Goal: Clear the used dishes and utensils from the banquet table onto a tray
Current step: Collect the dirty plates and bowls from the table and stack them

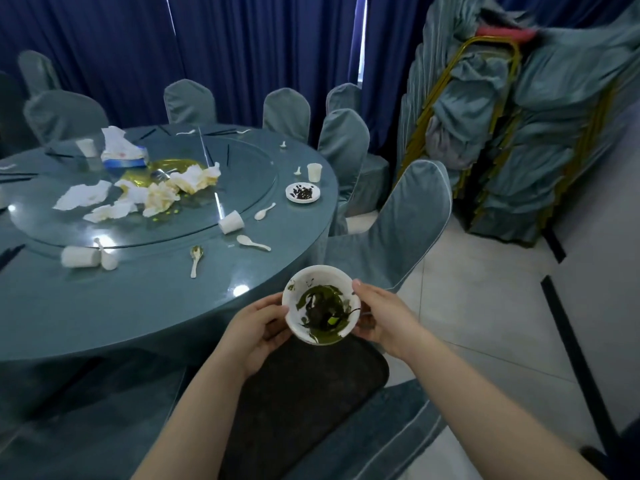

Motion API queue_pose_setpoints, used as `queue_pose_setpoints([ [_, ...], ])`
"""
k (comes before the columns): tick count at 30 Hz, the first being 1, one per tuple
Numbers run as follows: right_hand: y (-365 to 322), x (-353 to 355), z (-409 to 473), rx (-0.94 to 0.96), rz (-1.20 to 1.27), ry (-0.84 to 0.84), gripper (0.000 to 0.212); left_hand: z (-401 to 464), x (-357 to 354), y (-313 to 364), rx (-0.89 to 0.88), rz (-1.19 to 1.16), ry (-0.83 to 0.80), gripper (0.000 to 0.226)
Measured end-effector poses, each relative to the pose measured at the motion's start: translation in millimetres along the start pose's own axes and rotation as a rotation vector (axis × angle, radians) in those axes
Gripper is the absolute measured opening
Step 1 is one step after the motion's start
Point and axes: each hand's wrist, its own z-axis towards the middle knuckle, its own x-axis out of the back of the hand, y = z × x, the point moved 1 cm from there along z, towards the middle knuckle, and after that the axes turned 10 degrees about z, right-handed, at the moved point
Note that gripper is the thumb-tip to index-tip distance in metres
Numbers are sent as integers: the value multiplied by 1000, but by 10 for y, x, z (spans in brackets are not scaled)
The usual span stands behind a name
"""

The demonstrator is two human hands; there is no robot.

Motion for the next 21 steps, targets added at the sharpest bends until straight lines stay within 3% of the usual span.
queue_pose_setpoints([
  [8,-68,55,517,-29,-40,8,14,273,-108,3,17,-62,135,11],
  [21,-625,308,1649,-289,-350,-308,21,919,-661,-235,71,-329,344,15],
])
